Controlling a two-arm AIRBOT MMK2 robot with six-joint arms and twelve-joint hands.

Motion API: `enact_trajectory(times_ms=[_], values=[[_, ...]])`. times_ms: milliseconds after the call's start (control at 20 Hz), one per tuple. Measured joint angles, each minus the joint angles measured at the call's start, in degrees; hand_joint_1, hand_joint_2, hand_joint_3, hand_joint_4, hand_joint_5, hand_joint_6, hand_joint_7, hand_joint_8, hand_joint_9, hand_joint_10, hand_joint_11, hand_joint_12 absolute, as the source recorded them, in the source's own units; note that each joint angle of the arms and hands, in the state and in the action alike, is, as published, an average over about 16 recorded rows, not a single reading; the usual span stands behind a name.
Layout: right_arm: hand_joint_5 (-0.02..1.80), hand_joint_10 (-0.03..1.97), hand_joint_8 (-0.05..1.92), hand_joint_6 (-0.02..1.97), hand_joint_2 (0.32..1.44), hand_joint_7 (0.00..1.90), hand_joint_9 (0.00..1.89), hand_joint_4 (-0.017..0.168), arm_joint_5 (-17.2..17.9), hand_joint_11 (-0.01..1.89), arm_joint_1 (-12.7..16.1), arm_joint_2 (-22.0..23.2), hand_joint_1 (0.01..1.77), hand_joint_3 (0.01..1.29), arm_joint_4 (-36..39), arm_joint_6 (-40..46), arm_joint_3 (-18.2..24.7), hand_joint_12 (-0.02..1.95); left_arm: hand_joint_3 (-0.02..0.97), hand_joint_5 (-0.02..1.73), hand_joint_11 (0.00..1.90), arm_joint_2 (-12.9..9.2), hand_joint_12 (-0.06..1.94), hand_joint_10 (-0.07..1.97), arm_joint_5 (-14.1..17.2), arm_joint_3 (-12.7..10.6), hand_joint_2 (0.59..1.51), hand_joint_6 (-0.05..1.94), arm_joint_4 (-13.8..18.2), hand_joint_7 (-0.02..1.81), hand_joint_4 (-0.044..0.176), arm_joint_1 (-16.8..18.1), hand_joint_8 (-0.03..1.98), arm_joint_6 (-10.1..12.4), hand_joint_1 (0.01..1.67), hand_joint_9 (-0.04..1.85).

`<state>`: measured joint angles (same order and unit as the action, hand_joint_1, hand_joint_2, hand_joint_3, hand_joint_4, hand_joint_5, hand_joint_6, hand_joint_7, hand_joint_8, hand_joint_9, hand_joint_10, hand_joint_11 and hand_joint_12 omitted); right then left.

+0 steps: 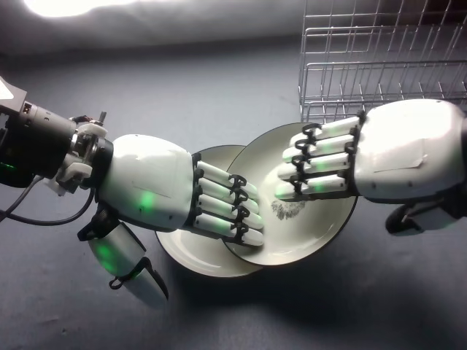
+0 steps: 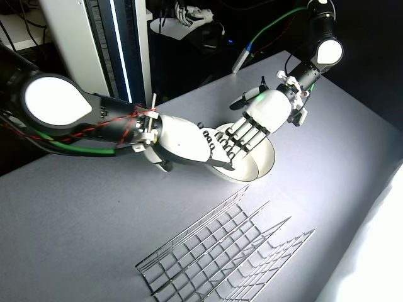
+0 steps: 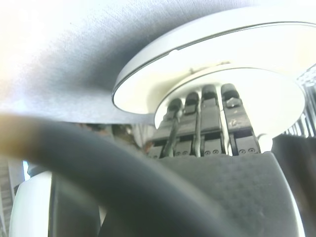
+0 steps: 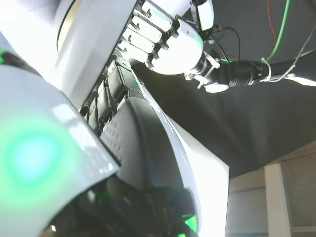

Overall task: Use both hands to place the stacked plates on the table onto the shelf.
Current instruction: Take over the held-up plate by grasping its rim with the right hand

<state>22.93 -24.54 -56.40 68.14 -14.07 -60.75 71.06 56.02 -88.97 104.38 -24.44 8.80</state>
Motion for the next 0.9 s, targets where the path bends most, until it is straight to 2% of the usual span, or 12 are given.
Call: enact_trajectory(times_ms=[250,500,700,900], values=[[0.08,0.02,0.02,0.02,0.99,0.03,0.02,0.004,-0.3,0.02,0.0,-3.1,1.16,0.01,0.0,-0.3,-1.9,0.24,0.008,-0.01,0.01,0.1,0.01,0.00,0.1,-0.2,1.125,-0.03,0.0,-0.01,-0.008,0.1,-0.03,0.1,0.01,0.02],[0.15,0.02,0.02,0.02,1.00,0.08,0.06,0.004,-0.4,0.02,0.0,-4.9,1.16,0.01,0.0,-0.7,-3.0,0.47,0.008,-0.01,0.01,0.2,0.01,0.00,0.3,-0.5,1.127,-0.03,0.0,-0.01,-0.008,0.1,-0.03,0.1,0.01,0.02],[0.24,0.03,0.01,0.01,1.01,0.18,0.16,0.003,-0.4,0.03,0.0,-5.6,1.16,0.01,-0.2,-0.9,-3.4,0.74,0.008,-0.01,0.01,0.3,0.01,0.00,0.4,-0.7,1.128,-0.03,0.0,-0.01,-0.008,0.1,-0.03,0.1,0.01,0.02],[0.41,0.04,0.01,0.02,1.01,0.37,0.35,0.000,0.1,0.14,0.0,-5.9,1.18,0.01,-0.5,-1.1,-3.6,0.97,0.009,-0.01,0.01,0.4,0.01,0.01,0.6,-0.9,1.129,-0.03,0.0,-0.01,-0.008,0.1,-0.02,0.1,0.01,0.02]])
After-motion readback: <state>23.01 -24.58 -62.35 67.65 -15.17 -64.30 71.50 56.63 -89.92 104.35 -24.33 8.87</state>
